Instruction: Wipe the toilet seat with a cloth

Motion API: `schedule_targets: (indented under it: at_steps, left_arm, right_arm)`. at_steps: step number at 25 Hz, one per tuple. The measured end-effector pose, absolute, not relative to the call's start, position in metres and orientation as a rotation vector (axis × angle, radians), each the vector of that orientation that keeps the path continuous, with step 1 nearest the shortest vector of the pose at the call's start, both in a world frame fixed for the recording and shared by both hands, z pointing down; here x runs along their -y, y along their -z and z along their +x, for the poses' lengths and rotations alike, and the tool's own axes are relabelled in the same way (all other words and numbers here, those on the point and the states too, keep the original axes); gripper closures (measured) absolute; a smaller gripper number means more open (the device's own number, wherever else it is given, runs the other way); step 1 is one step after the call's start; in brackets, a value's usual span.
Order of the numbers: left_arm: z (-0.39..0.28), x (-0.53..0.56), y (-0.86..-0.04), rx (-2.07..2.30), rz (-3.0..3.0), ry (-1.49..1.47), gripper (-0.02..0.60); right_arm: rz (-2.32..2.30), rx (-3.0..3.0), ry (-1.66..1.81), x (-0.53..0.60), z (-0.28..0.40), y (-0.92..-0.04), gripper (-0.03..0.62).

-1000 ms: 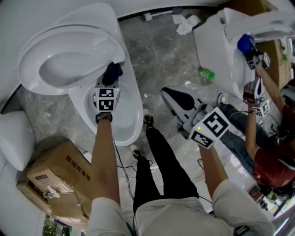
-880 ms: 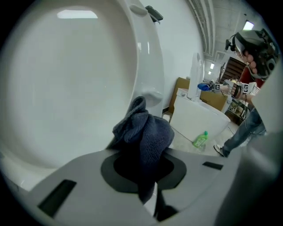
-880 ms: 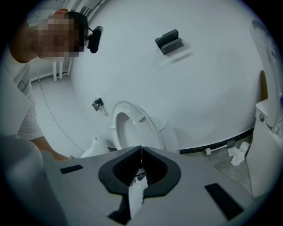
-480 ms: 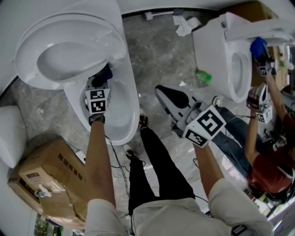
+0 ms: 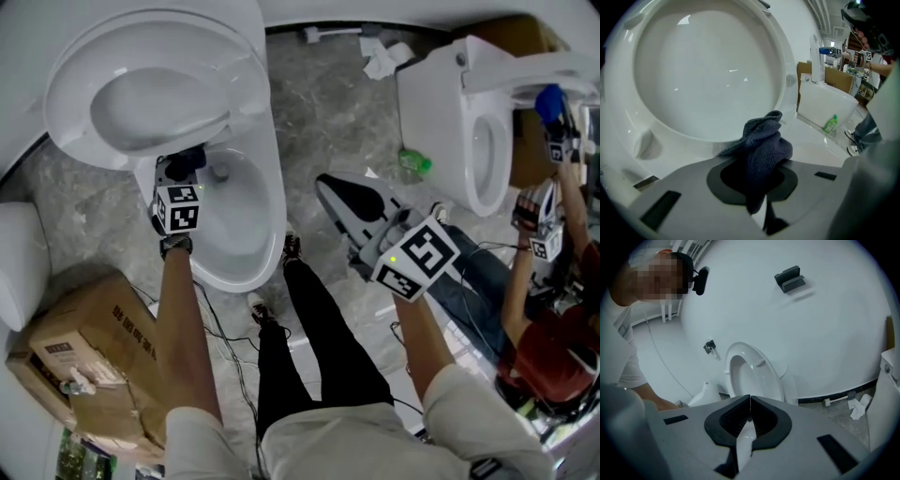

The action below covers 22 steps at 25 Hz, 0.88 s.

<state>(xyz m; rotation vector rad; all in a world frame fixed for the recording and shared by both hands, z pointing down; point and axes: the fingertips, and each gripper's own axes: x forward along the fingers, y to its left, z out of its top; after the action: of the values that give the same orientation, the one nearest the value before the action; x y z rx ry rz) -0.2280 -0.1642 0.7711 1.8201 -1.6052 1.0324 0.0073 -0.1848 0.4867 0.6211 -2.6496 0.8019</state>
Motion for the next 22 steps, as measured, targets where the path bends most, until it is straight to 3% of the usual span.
schedule_targets:
  at_steps: [13, 22]
  left_arm:
    - [-0.303, 0.143, -0.728, 1.791, 1.680, -1.091, 0.545]
    - [-0.321, 0.141, -0.683, 1.897, 1.698, -1.095, 0.545]
  right_arm:
    - [0.584, 2.682, -0.764, 0.177, -0.019, -0.460, 0.566]
    - [0.546, 2.723, -0.722, 0.167, -0.031, -0.438, 0.566]
